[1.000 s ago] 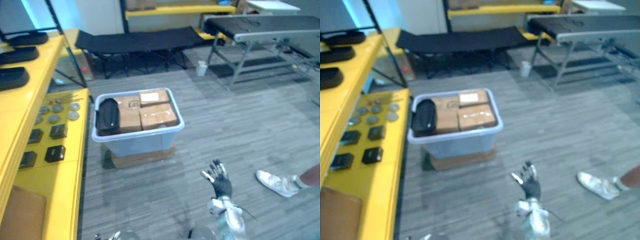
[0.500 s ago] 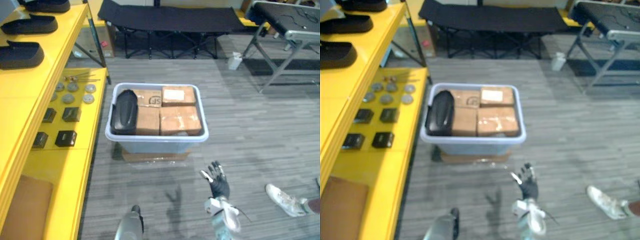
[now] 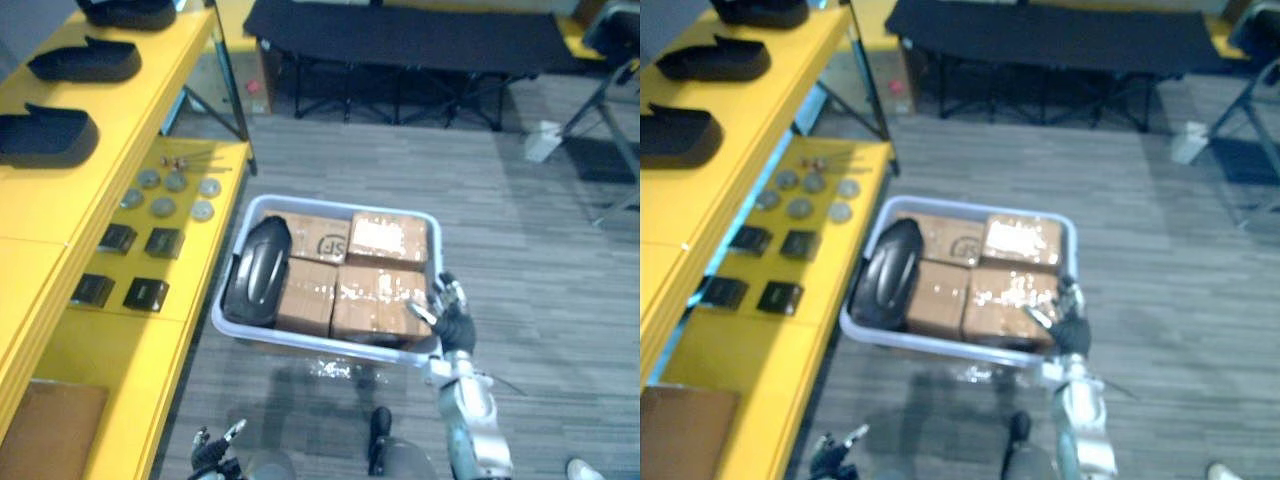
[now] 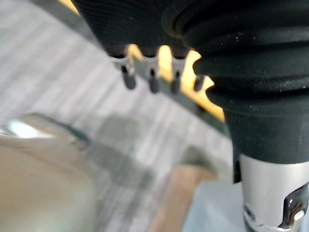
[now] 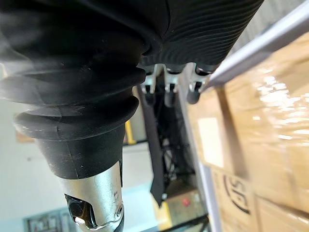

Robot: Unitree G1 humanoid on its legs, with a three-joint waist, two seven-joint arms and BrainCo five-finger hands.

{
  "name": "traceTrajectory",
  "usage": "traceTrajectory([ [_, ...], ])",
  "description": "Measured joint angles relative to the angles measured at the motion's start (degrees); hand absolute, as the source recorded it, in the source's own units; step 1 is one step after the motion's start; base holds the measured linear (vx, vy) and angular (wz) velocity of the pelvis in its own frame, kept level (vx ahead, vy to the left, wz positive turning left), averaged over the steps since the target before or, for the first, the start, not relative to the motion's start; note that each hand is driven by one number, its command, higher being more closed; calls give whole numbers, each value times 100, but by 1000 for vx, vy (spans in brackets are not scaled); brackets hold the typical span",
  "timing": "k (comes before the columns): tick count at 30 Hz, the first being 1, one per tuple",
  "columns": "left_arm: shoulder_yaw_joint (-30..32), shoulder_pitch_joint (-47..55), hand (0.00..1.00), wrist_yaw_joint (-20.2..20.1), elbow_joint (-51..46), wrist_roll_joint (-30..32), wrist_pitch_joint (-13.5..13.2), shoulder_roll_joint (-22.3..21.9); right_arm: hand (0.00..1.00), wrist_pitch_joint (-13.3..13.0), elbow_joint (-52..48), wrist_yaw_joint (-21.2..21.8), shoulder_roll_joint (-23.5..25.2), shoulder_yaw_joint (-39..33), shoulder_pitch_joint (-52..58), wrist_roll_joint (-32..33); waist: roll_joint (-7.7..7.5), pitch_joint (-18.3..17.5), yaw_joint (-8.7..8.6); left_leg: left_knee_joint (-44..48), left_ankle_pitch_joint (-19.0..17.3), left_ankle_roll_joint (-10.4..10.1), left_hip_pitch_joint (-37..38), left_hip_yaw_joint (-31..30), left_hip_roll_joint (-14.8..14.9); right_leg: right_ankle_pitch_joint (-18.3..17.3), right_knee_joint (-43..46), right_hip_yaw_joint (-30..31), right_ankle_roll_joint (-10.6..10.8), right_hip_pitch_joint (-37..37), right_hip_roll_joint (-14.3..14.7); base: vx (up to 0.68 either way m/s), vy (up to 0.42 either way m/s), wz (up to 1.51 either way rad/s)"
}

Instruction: Walk over and take plastic housings, then place them on the shelf

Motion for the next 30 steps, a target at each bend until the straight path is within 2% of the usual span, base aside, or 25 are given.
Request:
traceTrajectory([
  [1, 8, -17, 0, 8, 11, -2, -11, 48, 0, 0, 11, -28, 5, -17, -69, 0, -42, 23, 28, -24, -64, 89, -78, 34, -41, 0, -38, -23, 0, 27, -47, 38, -8, 42],
  [2, -42, 1, 0, 3, 99, 25, -8, 94, 0, -11, 54, -62, -57, -29, -354, -107, 2, 48, 46, -522, 114, 174, -196, 45, -124, 13, -96, -154, 18, 17, -25, 37, 30, 28],
  [4, -49, -64, 0, 0, 265, 84, 50, 160, 0, -16, 342, -162, -32, -18, -806, -263, -76, 116, 78, -771, 97, 106, -211, 29, -178, 99, -260, -185, 129, -43, -39, 36, 75, 21],
  [5, -62, -145, 0, 9, 296, 158, 61, 206, 0, -11, 514, -255, -7, -9, -1126, -338, -152, 287, 162, -790, 98, 104, -231, 33, -255, 230, -365, -192, 141, -43, -99, -4, 93, 13],
  [6, -62, -165, 0, 15, 296, 182, 61, 210, 0, -11, 549, -283, -5, -9, -1188, -355, -159, 323, 185, -786, 98, 104, -238, 38, -276, 249, -385, -191, 156, -41, -120, -52, 122, 7],
  [8, -147, -319, 0, 85, 353, 229, 73, 188, 0, 2, 1031, -529, 18, 125, -1920, -504, -136, 566, 323, -715, 101, 110, -346, 40, -458, 423, -535, -189, 231, -36, -309, -74, 164, 8],
  [12, -341, -636, 0, 267, 308, 225, 62, 234, 0, 106, 1675, -958, 119, 132, -2962, -731, -95, 895, 471, -542, 101, 112, -646, 27, -563, 505, -549, -209, 269, -223, -410, -65, 66, 7],
  [14, -562, -831, 0, 391, 240, 214, 62, 320, 0, 191, 2137, -1227, 110, 36, -3650, -795, -72, 1173, 465, -356, 101, 111, -875, -61, -570, 556, -552, -310, 237, -287, -409, -94, 10, 20],
  [19, -1087, -1446, 0, 577, 222, 194, 30, 389, 0, 410, 3001, -1734, 89, -399, -4525, -898, -34, 1284, 523, -131, 100, 111, -1346, -280, -646, 637, -550, -484, 231, -518, -436, -89, 2, 21],
  [23, -1624, -1955, 0, 635, 229, 197, 17, 226, 0, 594, 3905, -2158, 87, -820, -5375, -900, -8, 1374, 614, 42, 98, 109, -1636, -345, -648, 722, -557, -571, 200, -661, -431, -83, 2, 10],
  [26, -1684, -2137, 0, 687, 237, 189, 11, 161, 0, 675, 4359, -2285, 63, -918, -5759, -885, 0, 1412, 638, 101, 96, 108, -1763, -459, -652, 726, -556, -649, 193, -705, -407, -73, -19, 14],
  [30, -1867, -2175, 0, 721, 249, 174, 14, 163, 0, 676, 4493, -2298, 38, -887, -5906, -883, 55, 1448, 660, 205, 96, 107, -1902, -538, -659, 729, -557, -760, 189, -721, -401, -43, -10, 14],
])
